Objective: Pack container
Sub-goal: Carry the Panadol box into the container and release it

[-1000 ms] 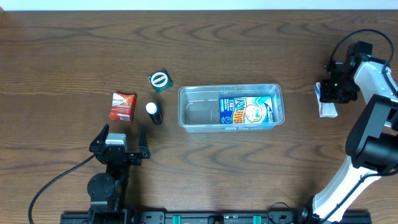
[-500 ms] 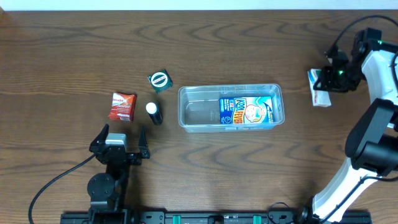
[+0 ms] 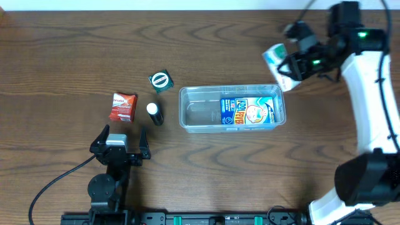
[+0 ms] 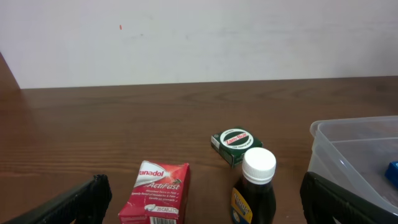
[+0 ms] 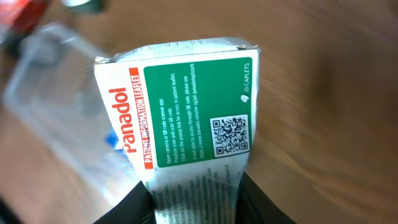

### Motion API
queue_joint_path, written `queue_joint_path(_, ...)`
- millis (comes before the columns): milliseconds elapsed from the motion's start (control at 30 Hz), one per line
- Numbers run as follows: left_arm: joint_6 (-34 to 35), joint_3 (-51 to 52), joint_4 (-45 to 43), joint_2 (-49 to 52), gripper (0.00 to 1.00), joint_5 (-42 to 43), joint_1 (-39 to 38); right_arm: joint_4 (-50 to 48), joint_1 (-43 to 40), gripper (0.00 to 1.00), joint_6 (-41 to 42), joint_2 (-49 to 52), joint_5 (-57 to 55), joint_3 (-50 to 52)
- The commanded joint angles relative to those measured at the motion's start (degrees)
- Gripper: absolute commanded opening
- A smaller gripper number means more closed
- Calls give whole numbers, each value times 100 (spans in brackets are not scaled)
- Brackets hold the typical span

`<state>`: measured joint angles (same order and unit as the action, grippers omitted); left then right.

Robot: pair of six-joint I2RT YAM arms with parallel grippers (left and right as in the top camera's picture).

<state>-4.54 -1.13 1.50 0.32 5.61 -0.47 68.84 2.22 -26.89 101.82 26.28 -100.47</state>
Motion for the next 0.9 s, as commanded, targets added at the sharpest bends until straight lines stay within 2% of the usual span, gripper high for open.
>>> queue_joint_path(0, -37, 87, 210, 2, 98, 125, 24, 140, 627, 32, -623, -87, -236, -61)
queue_joint_path(300, -37, 87, 210, 2, 98, 125, 24, 122, 1926, 33, -903, 11, -1523, 435)
queue_joint_path(633, -37, 87, 210, 2, 98, 125, 24, -286, 2044, 32, -896, 11, -1899, 1329)
queue_joint_path(867, -37, 87, 210, 2, 98, 125, 24, -540, 1943, 54, -734, 11, -2085, 1840)
